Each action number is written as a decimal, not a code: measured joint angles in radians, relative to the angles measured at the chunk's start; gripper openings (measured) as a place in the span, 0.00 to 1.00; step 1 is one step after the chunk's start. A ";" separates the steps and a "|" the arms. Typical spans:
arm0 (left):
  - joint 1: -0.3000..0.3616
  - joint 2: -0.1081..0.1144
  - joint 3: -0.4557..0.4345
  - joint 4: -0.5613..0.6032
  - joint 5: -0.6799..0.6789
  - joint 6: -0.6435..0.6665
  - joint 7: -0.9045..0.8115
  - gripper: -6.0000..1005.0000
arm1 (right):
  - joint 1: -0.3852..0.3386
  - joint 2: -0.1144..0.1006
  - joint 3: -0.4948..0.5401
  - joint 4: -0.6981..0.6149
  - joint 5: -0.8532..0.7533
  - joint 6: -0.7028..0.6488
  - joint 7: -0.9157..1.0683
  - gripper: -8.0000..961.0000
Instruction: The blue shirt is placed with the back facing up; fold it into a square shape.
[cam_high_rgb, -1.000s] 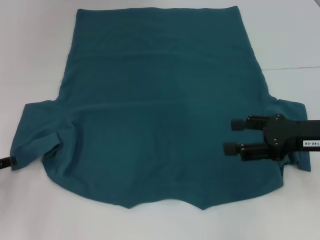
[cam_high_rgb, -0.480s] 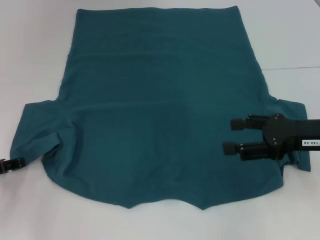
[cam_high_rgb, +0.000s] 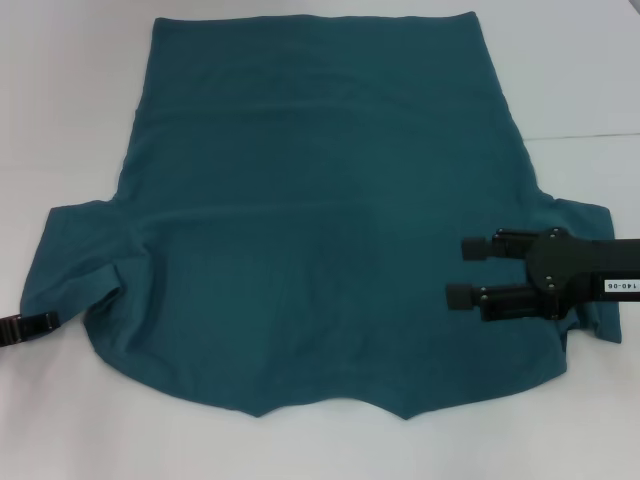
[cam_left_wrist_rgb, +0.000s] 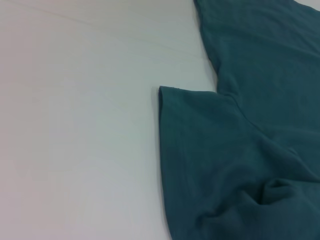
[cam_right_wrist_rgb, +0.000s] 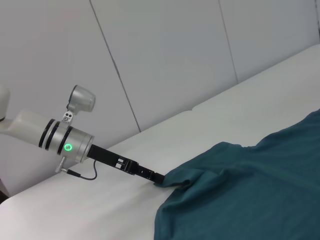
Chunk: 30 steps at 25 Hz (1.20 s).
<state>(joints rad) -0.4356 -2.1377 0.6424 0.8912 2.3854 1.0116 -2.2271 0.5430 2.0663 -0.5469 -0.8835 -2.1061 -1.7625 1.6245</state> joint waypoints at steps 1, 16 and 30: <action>0.000 0.000 0.000 0.000 0.000 -0.002 -0.002 0.61 | 0.000 0.000 0.001 0.000 0.000 0.000 0.000 0.96; -0.016 -0.013 0.020 -0.001 0.037 -0.015 -0.017 0.60 | 0.003 0.003 0.002 0.000 0.000 0.000 0.001 0.96; -0.057 -0.015 0.084 -0.050 0.044 -0.055 -0.012 0.45 | 0.003 0.003 0.006 0.000 0.000 0.000 0.005 0.96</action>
<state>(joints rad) -0.4925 -2.1522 0.7260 0.8408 2.4298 0.9563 -2.2393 0.5461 2.0694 -0.5414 -0.8836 -2.1061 -1.7623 1.6297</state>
